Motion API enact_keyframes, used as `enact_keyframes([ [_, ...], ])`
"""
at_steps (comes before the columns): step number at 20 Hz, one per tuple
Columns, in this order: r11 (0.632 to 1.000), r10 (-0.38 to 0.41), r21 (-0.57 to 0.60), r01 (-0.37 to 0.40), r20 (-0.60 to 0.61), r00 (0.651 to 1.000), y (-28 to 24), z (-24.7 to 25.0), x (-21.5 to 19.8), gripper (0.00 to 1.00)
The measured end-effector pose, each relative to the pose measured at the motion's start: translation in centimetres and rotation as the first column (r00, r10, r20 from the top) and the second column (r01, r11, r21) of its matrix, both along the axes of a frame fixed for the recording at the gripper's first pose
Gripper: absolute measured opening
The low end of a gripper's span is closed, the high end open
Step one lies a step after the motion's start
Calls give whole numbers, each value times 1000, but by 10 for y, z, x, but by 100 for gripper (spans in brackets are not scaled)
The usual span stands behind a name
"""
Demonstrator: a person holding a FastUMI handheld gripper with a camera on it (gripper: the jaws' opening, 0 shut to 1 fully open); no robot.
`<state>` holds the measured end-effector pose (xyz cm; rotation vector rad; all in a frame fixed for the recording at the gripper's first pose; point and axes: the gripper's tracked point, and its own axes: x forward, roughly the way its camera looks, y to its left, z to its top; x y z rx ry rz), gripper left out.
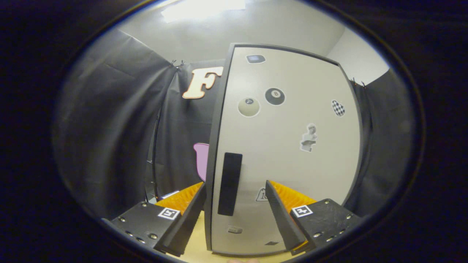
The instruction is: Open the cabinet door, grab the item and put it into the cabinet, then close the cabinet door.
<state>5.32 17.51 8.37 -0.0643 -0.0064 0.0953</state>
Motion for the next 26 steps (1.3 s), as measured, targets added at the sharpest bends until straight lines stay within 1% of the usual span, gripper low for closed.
enact_keyframes([
  [3,1000,3,8,-3,-8,1000,11,-3,11,96],
  [6,1000,-18,0,18,-15,1000,11,-7,21,96],
  [14,999,-43,-10,42,-56,998,17,-27,53,96],
  [18,996,-81,-44,80,-31,996,18,-27,55,95],
  [21,994,-108,-29,107,-28,994,17,-27,56,94],
  [24,993,-116,-16,116,-32,993,17,-27,57,93],
  [26,995,-101,-4,101,-38,994,21,-26,57,92],
])
